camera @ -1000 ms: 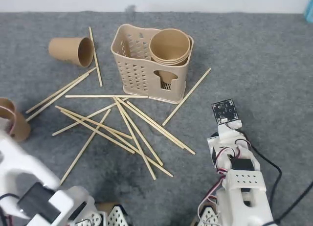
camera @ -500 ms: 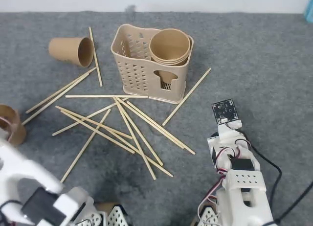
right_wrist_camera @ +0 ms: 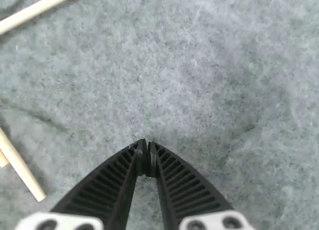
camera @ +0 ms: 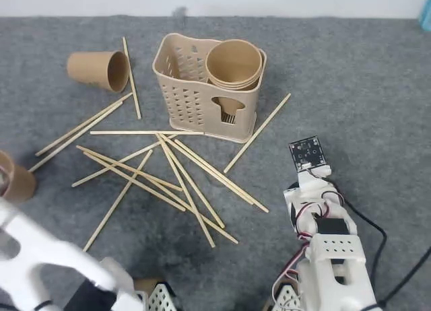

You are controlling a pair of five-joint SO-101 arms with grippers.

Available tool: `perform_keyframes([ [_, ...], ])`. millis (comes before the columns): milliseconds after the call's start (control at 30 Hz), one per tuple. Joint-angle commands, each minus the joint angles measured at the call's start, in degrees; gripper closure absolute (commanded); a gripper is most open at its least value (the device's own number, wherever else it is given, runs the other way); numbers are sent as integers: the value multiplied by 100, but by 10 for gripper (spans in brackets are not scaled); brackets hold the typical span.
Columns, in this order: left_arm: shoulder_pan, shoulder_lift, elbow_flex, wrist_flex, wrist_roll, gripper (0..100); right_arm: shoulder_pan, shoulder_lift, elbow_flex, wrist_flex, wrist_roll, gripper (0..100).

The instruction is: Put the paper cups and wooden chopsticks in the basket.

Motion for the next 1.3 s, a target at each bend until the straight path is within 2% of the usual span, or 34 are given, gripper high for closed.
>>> perform_keyframes([
  [0,308,-114,-497,396,-149,768,-22,-145,-53,-145,88,989],
  [167,905,905,-1675,1653,-1011,768,-13,-145,-53,-136,88,989],
  [267,993,1793,-2527,2110,-1108,769,-13,-145,-53,-127,88,989],
  [433,976,3253,-3635,2541,-1134,769,-13,-145,-53,-127,88,989],
  [600,1002,4422,-4207,2734,-1143,770,-13,-145,-53,-127,88,989],
  [700,1011,4905,-4514,2901,-1152,824,-13,-145,-53,-136,88,989],
  [833,1011,5187,-4963,3279,-1609,987,-13,-145,-53,-136,88,989],
  [1067,967,5213,-5824,4237,-1864,988,-13,-145,-53,-145,88,989],
  [1267,809,4976,-6264,4229,-1873,988,-13,-145,-53,-145,88,989],
])
